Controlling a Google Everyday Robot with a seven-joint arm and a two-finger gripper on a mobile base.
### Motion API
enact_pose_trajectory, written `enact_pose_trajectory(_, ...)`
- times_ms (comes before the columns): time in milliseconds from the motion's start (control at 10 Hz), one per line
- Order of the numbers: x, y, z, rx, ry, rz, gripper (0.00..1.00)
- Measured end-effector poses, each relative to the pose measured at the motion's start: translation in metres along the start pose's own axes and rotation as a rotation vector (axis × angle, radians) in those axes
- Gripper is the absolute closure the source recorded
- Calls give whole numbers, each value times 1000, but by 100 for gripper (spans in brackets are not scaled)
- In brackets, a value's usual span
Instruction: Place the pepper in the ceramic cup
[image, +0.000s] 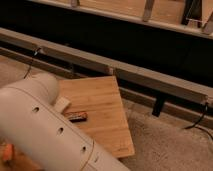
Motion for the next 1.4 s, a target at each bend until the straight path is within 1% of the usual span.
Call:
enact_pose_trajectory(200,1,0,4,1,10,-10,47)
enact_pose_trajectory(400,1,1,5,2,19,-24,70)
enact_pose_trajectory(600,-4,1,2,3,16,-35,91)
enact_pose_trajectory(800,-12,1,-4,5,10,-43,100)
enact_pose_trajectory(1000,-17,-4,-10,20,8,-46,100)
enact_pose_trajectory(1200,-32,-17,-35,42,-30,-26,100)
enact_pose_trajectory(1300,-50,-30,-70,54,-93,11,100)
enact_pose_trajectory(1400,-61,-42,-102,66,-146,40,100)
